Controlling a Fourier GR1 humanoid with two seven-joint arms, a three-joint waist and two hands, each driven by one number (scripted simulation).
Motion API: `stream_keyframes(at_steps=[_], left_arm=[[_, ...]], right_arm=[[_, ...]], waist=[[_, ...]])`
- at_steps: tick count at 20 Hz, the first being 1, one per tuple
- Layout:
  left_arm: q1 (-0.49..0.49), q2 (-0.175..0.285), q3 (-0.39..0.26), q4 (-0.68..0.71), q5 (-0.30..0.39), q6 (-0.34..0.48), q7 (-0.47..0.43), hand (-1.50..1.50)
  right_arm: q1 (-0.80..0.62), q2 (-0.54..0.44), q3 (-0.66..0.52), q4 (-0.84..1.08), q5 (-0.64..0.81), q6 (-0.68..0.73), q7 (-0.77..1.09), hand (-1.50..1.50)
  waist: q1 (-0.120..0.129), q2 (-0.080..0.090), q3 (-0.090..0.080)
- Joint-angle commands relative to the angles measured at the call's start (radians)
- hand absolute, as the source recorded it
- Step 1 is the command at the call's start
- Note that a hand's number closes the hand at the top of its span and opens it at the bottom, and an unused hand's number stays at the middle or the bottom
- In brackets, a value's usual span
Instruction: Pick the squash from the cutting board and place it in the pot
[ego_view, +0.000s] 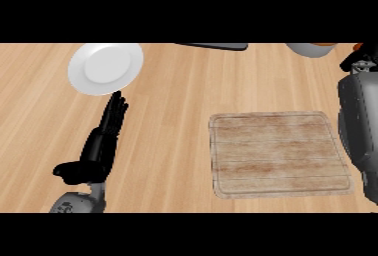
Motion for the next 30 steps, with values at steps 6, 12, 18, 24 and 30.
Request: stream_keyframes(at_steps=[6, 12, 18, 24, 30], left_arm=[[0.015, 0.002, 0.022, 0.003, 0.003, 0.01, 0.0, 0.0], [0.022, 0.012, 0.047, -0.006, 0.009, 0.016, 0.006, 0.0], [0.038, 0.012, 0.047, -0.027, -0.003, 0.031, 0.034, 0.0], [0.103, -0.009, 0.058, 0.035, 0.004, 0.015, -0.061, 0.0], [0.077, -0.016, 0.04, -0.04, -0.017, 0.044, 0.026, 0.0]], right_arm=[[-0.18, -0.031, -0.103, 0.263, 0.157, -0.002, 0.256, 1.5], [-0.192, -0.087, -0.186, 0.354, 0.184, -0.072, 0.233, 1.5], [-0.144, -0.11, -0.249, 0.398, 0.2, -0.123, 0.221, 1.5], [-0.086, -0.126, -0.342, 0.402, 0.11, -0.195, 0.095, 1.5], [-0.008, -0.166, -0.449, 0.513, 0.017, -0.29, -0.003, 1.5]], waist=[[-0.038, -0.016, 0.002], [-0.07, -0.023, 0.003], [-0.099, -0.035, 0.003], [-0.125, -0.042, 0.002], [-0.117, -0.039, 0.004]])
